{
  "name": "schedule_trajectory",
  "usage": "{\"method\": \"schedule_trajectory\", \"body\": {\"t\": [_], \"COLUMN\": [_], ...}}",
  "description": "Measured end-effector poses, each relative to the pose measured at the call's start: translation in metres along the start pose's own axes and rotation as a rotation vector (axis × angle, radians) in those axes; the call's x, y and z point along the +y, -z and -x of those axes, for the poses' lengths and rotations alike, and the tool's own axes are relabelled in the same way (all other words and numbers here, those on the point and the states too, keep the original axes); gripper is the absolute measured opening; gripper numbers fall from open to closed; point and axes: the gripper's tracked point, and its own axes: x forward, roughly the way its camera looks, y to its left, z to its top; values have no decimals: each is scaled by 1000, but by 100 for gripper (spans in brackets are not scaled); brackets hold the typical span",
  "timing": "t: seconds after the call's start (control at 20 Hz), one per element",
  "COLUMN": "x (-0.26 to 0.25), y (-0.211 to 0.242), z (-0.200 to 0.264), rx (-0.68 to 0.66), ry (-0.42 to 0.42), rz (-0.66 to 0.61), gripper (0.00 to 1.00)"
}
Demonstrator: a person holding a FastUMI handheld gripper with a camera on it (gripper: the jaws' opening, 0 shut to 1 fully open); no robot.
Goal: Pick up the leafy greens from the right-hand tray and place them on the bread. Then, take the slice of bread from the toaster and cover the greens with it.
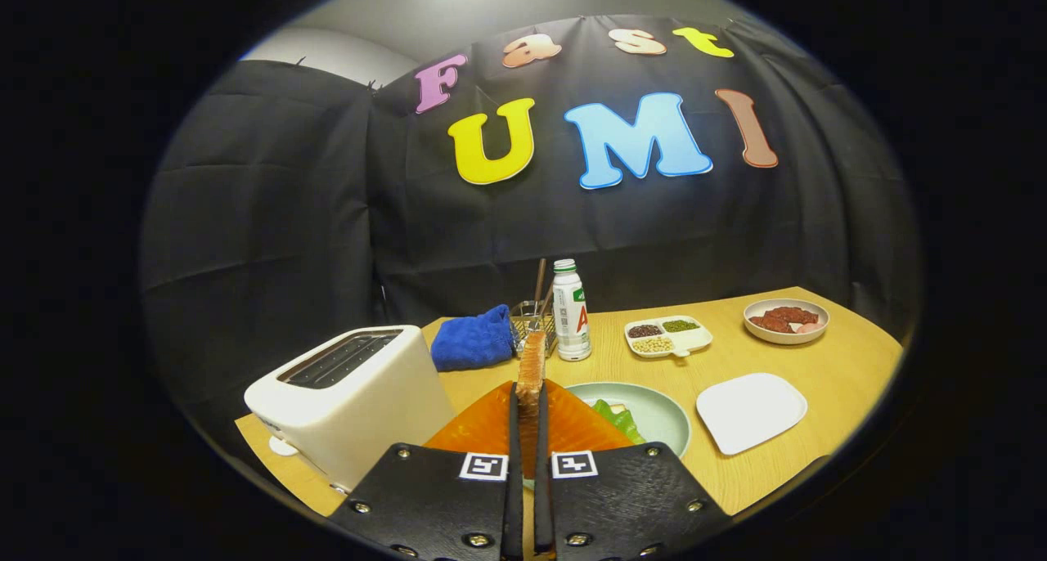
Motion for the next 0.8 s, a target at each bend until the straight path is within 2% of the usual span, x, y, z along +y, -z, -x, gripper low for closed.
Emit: {"method": "schedule_trajectory", "body": {"t": [0.2, 0.45, 0.55, 0.6, 0.65, 0.7, 0.8], "x": [-4, -25, -36, -44, -47, -48, -55], "y": [15, 23, 25, 25, 26, 26, 28], "z": [-7, -11, -11, -11, -11, -13, -13], "rx": [27, 52, 61, 63, 62, 61, 68], "ry": [-2, 39, 79, 104, 110, 113, 126], "rz": [0, 6, 28, 43, 46, 47, 49], "gripper": [5, 5, 12, 18, 18, 25, 29]}}
